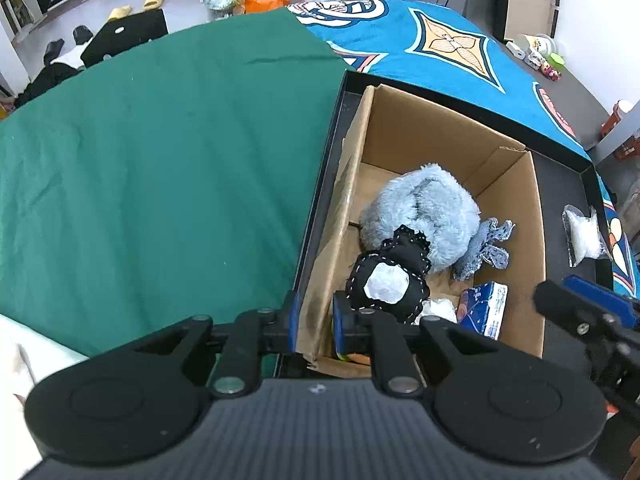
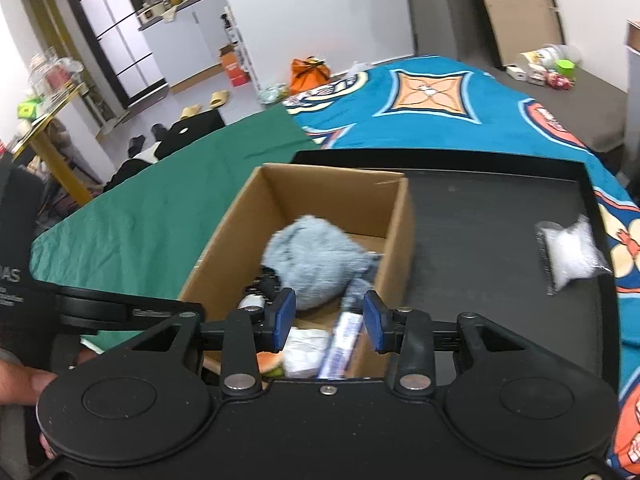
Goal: Organize soft objects
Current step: 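Lower the black-and-white plush into the box and open the right tool, then move the right tool over the tray to the clear plastic bag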
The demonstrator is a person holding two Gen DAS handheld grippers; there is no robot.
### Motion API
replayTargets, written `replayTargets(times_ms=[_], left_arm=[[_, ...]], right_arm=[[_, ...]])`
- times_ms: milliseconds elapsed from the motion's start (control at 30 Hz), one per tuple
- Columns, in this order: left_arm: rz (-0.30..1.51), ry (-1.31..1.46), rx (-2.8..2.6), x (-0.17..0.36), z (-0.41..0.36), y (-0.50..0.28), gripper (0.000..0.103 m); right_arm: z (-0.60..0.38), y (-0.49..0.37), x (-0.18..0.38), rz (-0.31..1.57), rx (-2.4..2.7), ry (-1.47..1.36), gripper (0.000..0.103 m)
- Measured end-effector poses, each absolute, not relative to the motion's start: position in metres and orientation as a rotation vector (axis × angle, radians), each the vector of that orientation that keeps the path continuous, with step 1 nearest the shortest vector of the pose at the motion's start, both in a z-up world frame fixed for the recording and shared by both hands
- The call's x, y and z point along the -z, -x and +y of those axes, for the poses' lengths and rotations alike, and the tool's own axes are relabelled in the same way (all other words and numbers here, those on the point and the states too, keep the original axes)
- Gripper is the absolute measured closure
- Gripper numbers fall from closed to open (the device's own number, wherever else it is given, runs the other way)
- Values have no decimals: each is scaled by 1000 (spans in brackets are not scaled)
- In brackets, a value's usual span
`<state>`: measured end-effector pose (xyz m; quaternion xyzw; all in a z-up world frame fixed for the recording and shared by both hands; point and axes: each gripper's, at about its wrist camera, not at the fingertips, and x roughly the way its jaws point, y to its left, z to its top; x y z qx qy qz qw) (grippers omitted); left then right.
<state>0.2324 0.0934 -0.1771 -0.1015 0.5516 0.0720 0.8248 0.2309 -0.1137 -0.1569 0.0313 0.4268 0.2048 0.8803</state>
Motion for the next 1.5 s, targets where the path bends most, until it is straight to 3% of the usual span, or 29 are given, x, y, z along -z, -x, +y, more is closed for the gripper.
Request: replayTargets(times_ms=[367,533,667,1000,1500], left_arm=[[1157,153,-181,171,81,-232,79],[1146,122,-196,167,72,-232,65],[1147,83,-210,165,66,-234,63],[1156,39,-248,166,57,-240,56],[1161,-9,-309,170,49,-250,55]], right_arm=[[-158,-242,163,870,-347,-103,57],[-175,-248,166,852,-315,-110,54],[-188,-253,169,837,-289,-109,48],[-217,-273,180,815,-227,-73,48],[-250,-310,205,796,-147,-55,43]])
